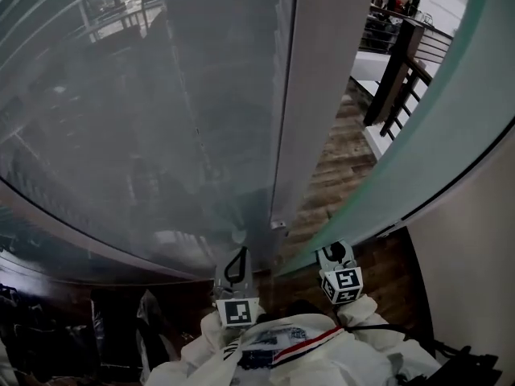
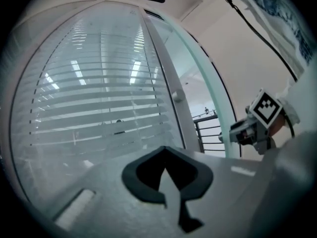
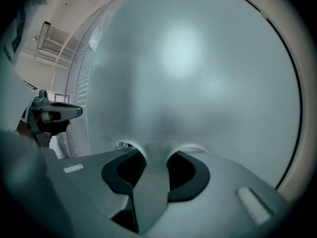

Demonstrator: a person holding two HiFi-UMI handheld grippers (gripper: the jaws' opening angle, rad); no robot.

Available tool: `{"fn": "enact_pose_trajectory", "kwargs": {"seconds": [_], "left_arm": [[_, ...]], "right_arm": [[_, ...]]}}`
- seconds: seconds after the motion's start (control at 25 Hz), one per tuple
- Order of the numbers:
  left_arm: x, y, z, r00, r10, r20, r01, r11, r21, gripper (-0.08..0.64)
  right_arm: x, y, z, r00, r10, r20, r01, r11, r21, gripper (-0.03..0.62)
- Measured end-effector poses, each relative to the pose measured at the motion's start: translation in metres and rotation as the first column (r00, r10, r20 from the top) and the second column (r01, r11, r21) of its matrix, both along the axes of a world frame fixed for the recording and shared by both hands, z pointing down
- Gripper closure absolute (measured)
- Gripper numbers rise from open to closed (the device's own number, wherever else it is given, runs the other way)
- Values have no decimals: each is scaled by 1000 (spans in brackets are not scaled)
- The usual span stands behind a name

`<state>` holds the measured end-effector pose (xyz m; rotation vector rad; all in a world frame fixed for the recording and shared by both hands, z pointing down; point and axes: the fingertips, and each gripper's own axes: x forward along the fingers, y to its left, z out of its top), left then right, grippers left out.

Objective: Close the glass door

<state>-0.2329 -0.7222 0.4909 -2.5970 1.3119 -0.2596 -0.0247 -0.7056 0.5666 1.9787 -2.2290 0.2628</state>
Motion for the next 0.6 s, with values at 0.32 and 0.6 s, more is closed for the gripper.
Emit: {"fn": "enact_pose_trajectory", "kwargs": {"seconds": [0.32, 0.6], "left_arm": [[37, -5, 16, 999, 36, 31, -35, 999, -31, 558], [24, -27, 5, 999, -36, 32, 38, 998, -41, 558]], "right_arm": [[20, -19, 9, 1000, 13, 2, -13, 1000, 4, 477], [3, -44, -3, 1000, 8, -18, -8, 1000, -4, 476]]}}
